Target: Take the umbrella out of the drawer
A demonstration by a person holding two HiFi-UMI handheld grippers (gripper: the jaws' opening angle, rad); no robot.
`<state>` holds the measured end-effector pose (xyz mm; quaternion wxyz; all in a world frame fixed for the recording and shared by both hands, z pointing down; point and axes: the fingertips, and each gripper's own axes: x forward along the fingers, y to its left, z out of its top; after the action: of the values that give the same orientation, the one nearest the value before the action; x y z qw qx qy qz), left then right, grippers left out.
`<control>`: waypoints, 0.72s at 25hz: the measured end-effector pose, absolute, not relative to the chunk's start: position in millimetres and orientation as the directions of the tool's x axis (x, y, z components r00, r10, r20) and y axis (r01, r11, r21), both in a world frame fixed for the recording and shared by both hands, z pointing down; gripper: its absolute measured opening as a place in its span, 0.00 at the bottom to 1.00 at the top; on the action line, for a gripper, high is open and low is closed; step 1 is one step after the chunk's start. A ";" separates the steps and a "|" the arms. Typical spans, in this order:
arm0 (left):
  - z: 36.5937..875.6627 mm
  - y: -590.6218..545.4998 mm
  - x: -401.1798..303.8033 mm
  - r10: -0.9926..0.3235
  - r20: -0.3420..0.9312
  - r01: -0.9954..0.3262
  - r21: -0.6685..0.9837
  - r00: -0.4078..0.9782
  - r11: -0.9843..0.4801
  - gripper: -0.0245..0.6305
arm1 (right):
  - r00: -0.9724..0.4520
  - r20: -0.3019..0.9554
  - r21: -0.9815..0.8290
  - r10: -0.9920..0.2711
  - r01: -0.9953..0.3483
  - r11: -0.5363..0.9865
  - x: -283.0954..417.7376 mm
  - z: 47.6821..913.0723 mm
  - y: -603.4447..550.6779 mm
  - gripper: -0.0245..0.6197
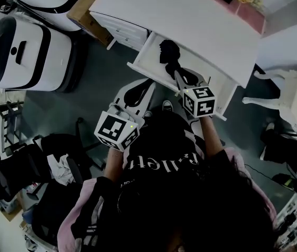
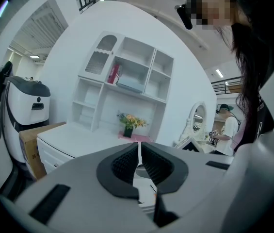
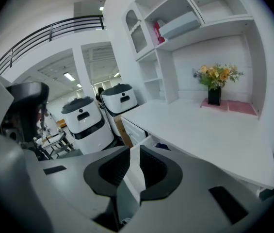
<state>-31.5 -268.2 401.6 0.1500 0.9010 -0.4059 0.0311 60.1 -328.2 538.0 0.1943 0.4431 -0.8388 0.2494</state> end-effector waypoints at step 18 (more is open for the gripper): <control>445.9 -301.2 -56.4 -0.790 0.299 -0.844 0.247 0.534 -0.477 0.08 | -0.368 0.860 -0.204 -0.355 -0.883 0.422 78.7 767.8 -416.3 0.42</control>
<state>-56.4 -301.2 445.9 0.1841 0.8563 -0.4771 0.0721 78.7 -416.3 767.8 0.3828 0.4119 -0.7513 0.3454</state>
